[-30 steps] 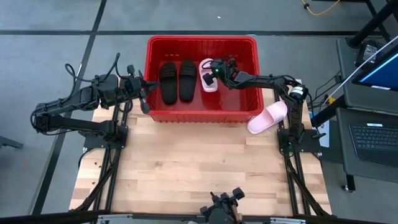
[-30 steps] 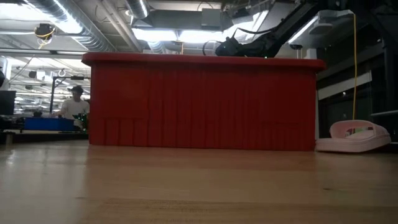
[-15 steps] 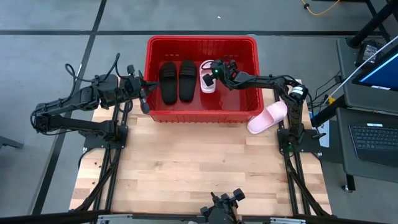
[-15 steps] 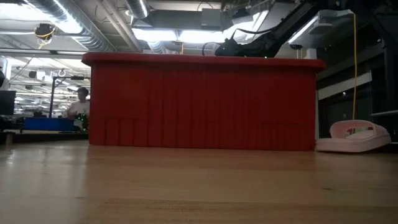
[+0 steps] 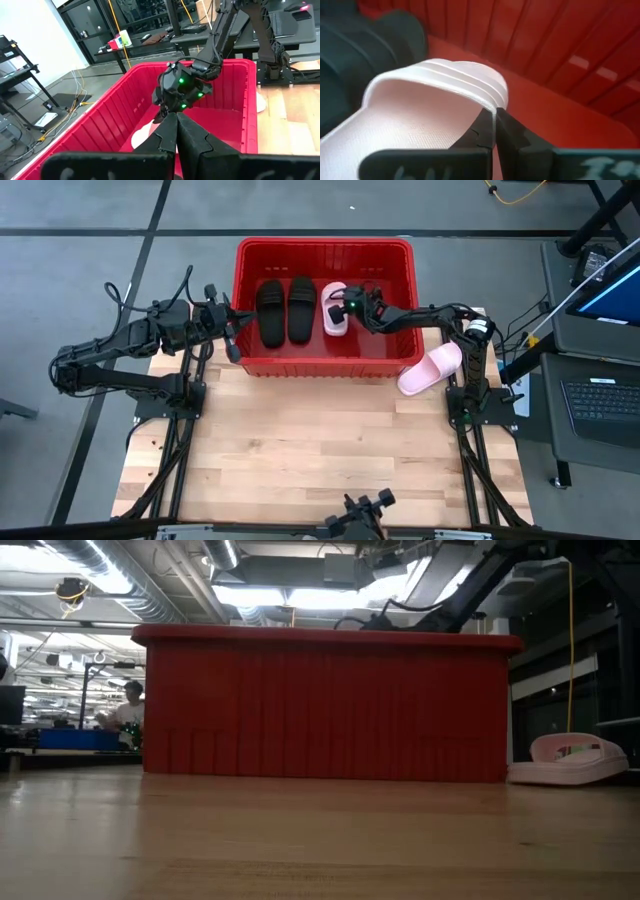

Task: Pick and place slides into bin
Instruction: Put the pink slide into the red bin

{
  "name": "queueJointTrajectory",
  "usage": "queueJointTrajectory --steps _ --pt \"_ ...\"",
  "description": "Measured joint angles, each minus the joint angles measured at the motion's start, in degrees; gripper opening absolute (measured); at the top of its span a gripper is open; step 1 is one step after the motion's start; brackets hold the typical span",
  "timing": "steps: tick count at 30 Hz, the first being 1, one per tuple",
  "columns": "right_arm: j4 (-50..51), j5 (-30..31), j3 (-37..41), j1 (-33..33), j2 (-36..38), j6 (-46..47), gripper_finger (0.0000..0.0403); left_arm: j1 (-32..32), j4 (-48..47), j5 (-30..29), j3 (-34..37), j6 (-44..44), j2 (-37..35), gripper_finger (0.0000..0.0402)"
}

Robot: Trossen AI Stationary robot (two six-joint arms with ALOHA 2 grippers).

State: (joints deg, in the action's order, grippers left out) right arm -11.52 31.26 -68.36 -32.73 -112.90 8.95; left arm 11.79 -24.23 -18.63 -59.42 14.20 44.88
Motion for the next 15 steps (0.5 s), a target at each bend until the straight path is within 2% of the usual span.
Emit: queueJointTrajectory --steps 5,15 --pt "-4.6 0.0 0.0 0.0 0.0 -1.1 0.0008 0.0 0.0 0.0 0.0 0.0 0.0 0.0001" --pt "-3.7 1.9 0.0 0.0 0.0 -1.6 0.0008 0.0 0.0 0.0 0.0 0.0 0.0 0.0005"
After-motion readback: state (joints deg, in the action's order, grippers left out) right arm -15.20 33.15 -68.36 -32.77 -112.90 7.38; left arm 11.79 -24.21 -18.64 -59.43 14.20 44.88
